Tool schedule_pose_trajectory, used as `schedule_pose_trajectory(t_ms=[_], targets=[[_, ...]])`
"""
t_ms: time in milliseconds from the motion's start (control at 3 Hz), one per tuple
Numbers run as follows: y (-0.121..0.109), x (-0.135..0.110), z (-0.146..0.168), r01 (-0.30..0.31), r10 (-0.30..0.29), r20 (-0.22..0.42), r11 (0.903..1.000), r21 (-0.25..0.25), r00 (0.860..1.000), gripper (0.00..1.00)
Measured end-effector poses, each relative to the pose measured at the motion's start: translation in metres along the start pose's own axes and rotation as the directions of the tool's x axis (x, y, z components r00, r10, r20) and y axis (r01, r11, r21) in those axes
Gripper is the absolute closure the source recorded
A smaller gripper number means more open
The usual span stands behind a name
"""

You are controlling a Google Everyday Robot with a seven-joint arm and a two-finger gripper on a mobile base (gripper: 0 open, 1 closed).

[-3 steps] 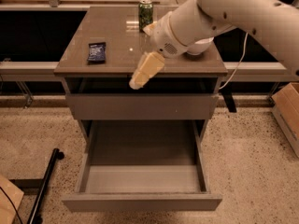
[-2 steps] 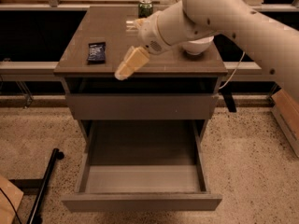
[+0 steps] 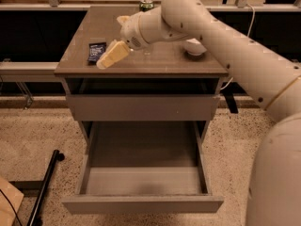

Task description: Place rxbar blueberry into middle drawer

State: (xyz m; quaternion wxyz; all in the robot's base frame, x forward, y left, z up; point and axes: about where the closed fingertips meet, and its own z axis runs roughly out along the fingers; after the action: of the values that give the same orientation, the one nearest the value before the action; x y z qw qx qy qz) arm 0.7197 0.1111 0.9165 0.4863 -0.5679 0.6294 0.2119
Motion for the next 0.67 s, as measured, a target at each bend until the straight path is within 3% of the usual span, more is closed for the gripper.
schedule_pose_trajectory(t_ms=[667], targets=[[0.0004,0.0058,0.0063,-0.036,0.036,0.009,0.9993,0.011,0.999,0.00]])
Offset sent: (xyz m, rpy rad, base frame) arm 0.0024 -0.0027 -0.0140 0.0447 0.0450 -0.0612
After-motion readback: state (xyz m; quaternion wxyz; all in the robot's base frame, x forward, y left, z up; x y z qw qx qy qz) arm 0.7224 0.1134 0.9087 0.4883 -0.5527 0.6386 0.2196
